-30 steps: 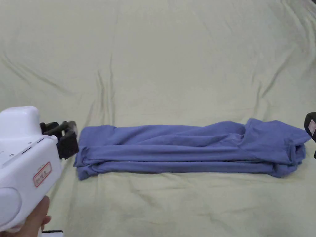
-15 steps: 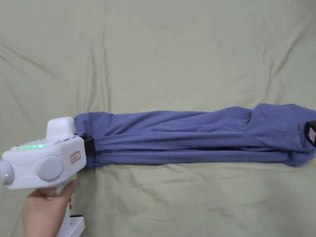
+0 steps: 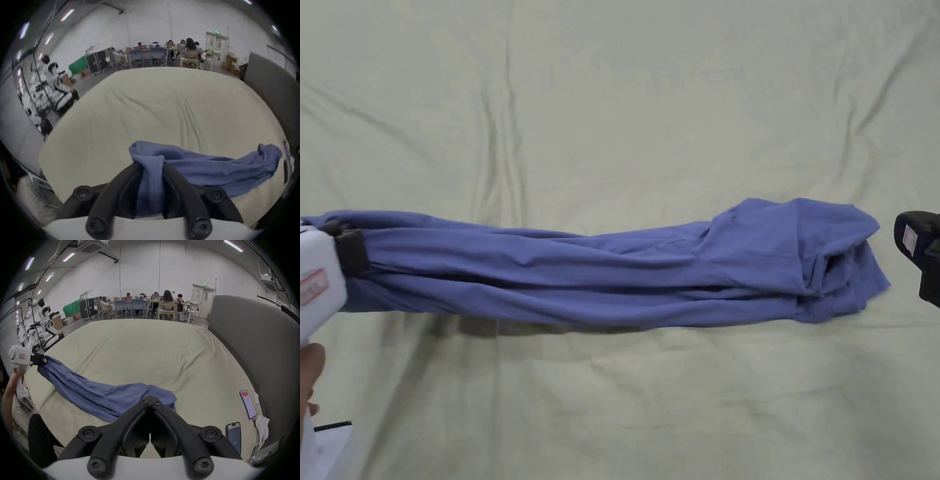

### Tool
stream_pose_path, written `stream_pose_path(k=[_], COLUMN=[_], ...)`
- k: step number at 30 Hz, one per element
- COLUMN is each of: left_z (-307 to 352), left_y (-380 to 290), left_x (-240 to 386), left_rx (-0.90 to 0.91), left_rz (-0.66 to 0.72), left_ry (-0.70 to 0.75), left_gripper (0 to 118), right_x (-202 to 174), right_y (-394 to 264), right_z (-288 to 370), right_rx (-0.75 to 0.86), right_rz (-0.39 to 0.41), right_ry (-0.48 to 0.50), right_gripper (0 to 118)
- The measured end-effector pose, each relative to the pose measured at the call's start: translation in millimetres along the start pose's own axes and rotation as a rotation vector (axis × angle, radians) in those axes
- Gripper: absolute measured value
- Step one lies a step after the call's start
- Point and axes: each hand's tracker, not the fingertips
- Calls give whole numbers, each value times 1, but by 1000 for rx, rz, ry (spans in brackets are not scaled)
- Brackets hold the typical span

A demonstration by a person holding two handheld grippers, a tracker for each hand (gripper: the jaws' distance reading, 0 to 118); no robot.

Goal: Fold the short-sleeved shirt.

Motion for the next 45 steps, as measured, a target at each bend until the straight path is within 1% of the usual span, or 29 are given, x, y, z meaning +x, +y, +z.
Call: stream_pose_path(k=[2, 4, 6, 7, 10, 12, 14, 16, 17, 18, 19, 20, 21, 22, 23, 26, 28, 29, 30, 31, 32, 33, 34, 36, 38, 39, 41, 42, 45], left_z=[14, 14, 19, 15, 4, -8, -19, -37, -45, -51, -51, -48, -40, -28, -11, 35, 38, 31, 22, 10, -3, -16, -27, -54, -64, -63, -44, -38, -26], left_y=[5, 9, 12, 11, -1, -12, -23, -31, -31, -28, -25, -18, -10, -3, 4, 19, 20, 19, 18, 18, 16, 8, 2, -14, -30, -38, -35, -32, -34], left_x=[42, 80, 132, 149, 222, 252, 269, 279, 278, 271, 257, 247, 235, 220, 202, 145, 122, 116, 117, 125, 135, 148, 162, 195, 227, 247, 264, 270, 292], left_rx=[6, 25, -2, -8, -116, -169, -213, -261, -289, -320, -341, -357, -355, -325, -282, -70, 5, 30, -4, -87, -127, -110, -166, -263, -334, -348, -230, -227, -221], left_rz=[-110, -158, -192, -212, -331, -379, -381, -372, -350, -284, -204, -133, -93, -80, -74, 15, 88, 119, 87, 44, 44, 36, -19, -66, -82, -103, -198, -244, -307], left_ry=[23, -83, -226, -273, -382, -449, -480, -456, -456, -508, -593, -649, -650, -638, -627, -574, -486, -453, -486, -489, -472, -469, -488, -501, -548, -523, -383, -399, -431], left_gripper=[10, 10, 10, 10, 10, 10, 10, 10, 12, 29, 52, 60, 61, 64, 74, 87, 87, 76, 40, 0, 0, 0, 0, 0, 0, 0, 0, 0, 0], right_x=[4, 8, 14, 17, 27, 35, 41, 46, 48, 51, 51, 51, 51, 51, 51, 50, 48, 46, 44, 43, 42, 41, 40, 41, 44, 46, 48, 48, 47], right_y=[1, -1, -1, -2, -3, -7, -7, -10, -12, -13, -14, -15, -15, -15, -16, -15, -15, -14, -13, -14, -14, -14, -14, -14, -16, -16, -15, -14, -13], right_z=[1, 6, 11, 13, 18, 20, 20, 19, 18, 17, 17, 16, 16, 14, 14, 10, 7, 5, 4, 3, 2, 2, 2, 1, 0, -1, -1, -1, -2], right_rx=[5, 13, 20, 21, 22, 18, 11, 4, 0, -4, -5, -6, -7, -8, -8, -10, -12, -16, -19, -24, -29, -32, -39, -49, -56, -60, -62, -61, -54], right_rz=[-9, -19, -31, -33, -52, -68, -83, -94, -100, -106, -111, -115, -118, -121, -123, -123, -122, -120, -118, -115, -112, -106, -102, -94, -93, -96, -98, -99, -99], right_ry=[-10, -11, -14, -17, -36, -48, -55, -63, -60, -57, -54, -49, -46, -42, -38, -27, -16, -10, -6, -4, -4, -4, -7, -16, -24, -27, -33, -35, -35], right_gripper=[2, 2, 2, 2, 2, 2, 2, 2, 2, 2, 2, 2, 2, 2, 2, 2, 2, 2, 2, 2, 2, 2, 2, 2, 2, 2, 2, 2, 2])
